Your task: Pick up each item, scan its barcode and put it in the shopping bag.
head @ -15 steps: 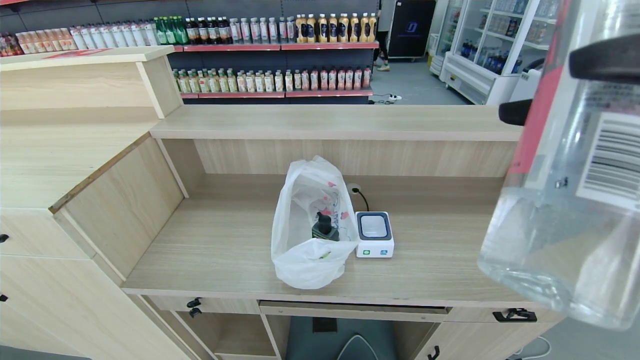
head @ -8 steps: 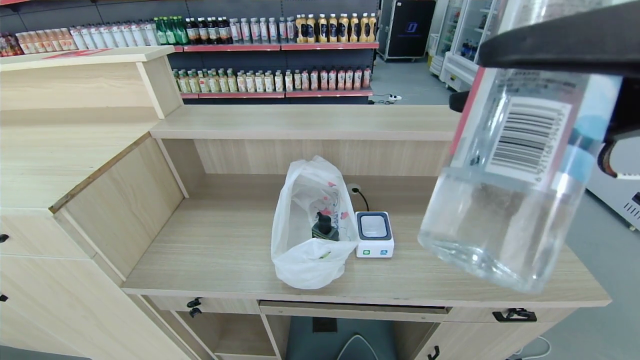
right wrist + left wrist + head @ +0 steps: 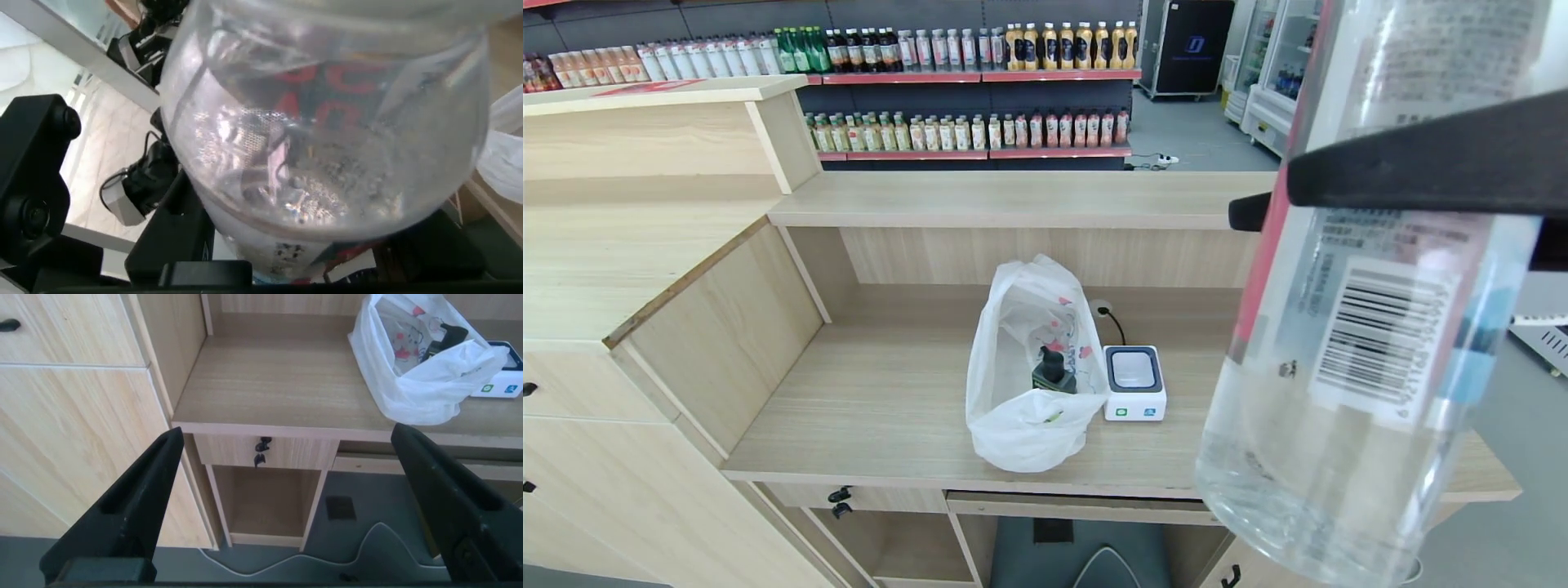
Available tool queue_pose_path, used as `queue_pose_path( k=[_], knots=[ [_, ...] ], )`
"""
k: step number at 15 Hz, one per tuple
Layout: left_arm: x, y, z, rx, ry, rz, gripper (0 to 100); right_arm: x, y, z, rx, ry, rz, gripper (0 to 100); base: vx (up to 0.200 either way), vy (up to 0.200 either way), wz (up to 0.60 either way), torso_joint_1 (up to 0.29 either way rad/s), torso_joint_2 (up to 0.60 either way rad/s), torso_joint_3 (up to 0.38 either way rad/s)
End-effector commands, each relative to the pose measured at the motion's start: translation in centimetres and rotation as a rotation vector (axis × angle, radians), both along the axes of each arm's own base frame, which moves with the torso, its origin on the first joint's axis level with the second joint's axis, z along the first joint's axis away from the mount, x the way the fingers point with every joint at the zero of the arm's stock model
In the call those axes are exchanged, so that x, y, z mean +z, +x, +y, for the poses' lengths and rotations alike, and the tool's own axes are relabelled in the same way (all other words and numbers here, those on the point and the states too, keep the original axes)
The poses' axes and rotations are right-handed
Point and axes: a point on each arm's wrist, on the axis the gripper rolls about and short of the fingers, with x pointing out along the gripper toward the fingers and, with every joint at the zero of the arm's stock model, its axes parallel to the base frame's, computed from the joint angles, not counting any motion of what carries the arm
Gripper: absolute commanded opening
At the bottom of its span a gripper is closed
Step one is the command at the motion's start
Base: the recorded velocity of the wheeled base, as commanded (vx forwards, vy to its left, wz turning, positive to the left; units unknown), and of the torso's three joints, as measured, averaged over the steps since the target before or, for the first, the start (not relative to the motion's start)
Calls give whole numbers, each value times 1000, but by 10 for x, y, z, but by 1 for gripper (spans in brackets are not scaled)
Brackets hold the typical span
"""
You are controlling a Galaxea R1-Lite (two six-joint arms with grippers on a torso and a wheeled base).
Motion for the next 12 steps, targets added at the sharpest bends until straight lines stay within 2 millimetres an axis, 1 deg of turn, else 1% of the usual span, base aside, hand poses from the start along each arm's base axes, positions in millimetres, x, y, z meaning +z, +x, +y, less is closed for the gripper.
queue_pose_path(
  k=[1,5,6,7,9,12],
  knots=[
    [0,0,0,1,0,0,100,0,1,3,17,-8,-39,0,0,0,0,0,0,0],
    [0,0,0,1,0,0,100,-1,-1,4,40,-24,-118,0,0,0,0,0,0,0],
    [0,0,0,1,0,1,100,-5,-2,3,39,-37,-118,0,0,0,0,0,0,0],
    [0,0,0,1,0,0,100,-13,-1,2,35,-60,-104,0,0,0,0,0,0,0],
    [0,0,0,1,0,0,100,-21,-1,1,32,-80,-92,0,0,0,0,0,0,0],
    [0,0,0,1,0,0,100,-18,5,1,9,-69,-100,0,0,0,0,0,0,0]
  ],
)
